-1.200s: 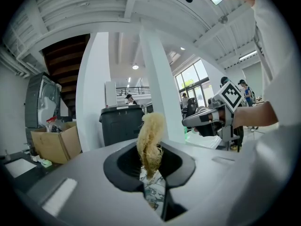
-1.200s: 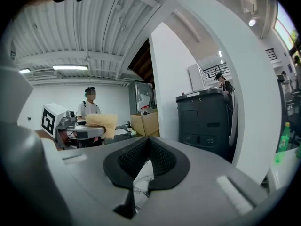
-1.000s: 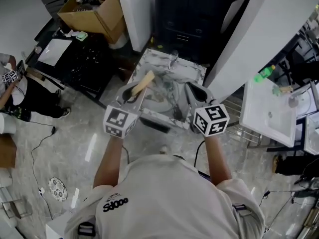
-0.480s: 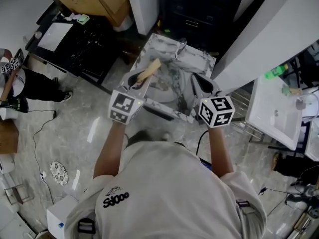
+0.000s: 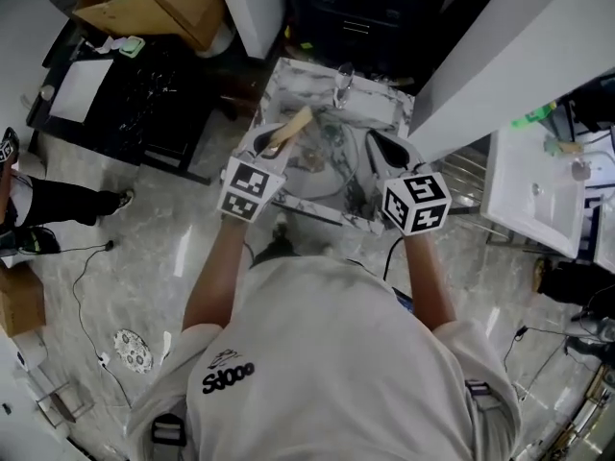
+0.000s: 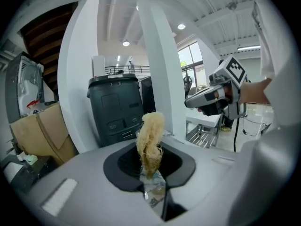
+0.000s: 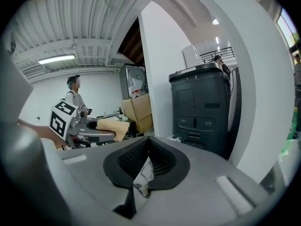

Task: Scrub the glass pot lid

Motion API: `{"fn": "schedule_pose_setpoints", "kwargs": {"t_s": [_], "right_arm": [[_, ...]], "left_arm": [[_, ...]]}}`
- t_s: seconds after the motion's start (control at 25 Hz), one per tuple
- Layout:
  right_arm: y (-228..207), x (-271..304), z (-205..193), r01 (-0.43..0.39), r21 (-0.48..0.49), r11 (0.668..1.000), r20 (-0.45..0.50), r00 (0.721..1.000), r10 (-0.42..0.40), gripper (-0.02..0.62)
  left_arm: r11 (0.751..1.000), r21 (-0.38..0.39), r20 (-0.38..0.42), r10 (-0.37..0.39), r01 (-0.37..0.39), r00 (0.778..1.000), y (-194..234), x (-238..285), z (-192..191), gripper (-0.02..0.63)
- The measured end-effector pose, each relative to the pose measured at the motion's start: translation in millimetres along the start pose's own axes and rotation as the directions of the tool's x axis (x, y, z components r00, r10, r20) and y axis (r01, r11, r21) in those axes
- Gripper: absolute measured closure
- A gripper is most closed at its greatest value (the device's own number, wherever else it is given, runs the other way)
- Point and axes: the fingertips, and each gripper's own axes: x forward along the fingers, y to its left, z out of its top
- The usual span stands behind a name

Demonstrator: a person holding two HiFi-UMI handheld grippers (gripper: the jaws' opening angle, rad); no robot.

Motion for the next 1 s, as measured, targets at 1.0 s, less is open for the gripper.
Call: {"fn": "schedule_pose_setpoints", "kwargs": {"t_s": [1.0], "right_arm": [[-34,67,-56,0.280,0.109,0.954,-0.123,0.956,-0.267,0.592]], "left_arm": [[0.950,-0.005,-0.339,-0.296,0.313,0.893,39,145,-148,0.557]]}}
